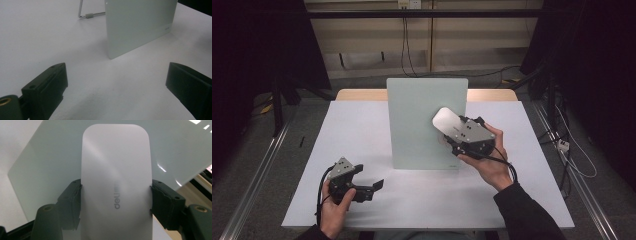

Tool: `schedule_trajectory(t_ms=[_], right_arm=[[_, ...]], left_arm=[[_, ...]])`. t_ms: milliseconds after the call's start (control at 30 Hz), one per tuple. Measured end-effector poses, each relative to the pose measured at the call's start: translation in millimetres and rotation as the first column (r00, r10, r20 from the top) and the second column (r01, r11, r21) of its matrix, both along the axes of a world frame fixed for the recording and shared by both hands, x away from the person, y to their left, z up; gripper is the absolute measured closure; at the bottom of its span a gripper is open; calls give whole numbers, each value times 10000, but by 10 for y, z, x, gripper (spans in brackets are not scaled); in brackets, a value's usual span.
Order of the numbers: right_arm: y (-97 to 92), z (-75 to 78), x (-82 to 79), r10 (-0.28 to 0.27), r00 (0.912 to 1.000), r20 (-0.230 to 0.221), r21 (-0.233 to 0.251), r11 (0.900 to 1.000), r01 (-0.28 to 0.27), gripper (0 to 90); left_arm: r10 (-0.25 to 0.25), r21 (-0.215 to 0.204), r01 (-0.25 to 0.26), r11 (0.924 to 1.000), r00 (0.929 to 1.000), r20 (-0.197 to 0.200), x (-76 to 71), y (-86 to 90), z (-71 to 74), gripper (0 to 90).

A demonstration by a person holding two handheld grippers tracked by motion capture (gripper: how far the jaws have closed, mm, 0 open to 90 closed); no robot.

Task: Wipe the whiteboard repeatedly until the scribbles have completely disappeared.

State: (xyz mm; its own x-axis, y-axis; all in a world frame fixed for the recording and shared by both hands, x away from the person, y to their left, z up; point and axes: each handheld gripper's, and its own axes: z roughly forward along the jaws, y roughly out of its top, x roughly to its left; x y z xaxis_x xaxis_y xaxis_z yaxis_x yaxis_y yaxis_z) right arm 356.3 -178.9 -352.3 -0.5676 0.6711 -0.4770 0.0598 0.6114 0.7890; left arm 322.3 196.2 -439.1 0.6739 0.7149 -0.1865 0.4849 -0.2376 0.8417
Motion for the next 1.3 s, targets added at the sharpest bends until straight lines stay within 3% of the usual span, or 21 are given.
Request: schedule_trajectory(t_ms=[333,467,967,1067,1300], right_arm=[[98,-237,-85,425,9974,-578,-201,9988,-437,316],[95,-215,-73,446,9970,-640,-177,9988,-458,316],[-57,173,65,-252,9994,253,109,9996,250,315],[-56,160,62,-298,9989,359,125,9995,293,316],[-2,-30,-17,-52,10000,-54,-43,10000,52,316]], left_arm=[[-35,-27,35,10000,10000,7,2,-2,-2,40],[-27,-14,27,10000,10000,0,3,-3,-3,40],[-68,101,67,9999,9999,88,-4,-9,3,40],[-35,46,34,10000,10000,52,-3,-4,1,40],[-66,53,66,10000,10000,44,-5,-12,1,40]])
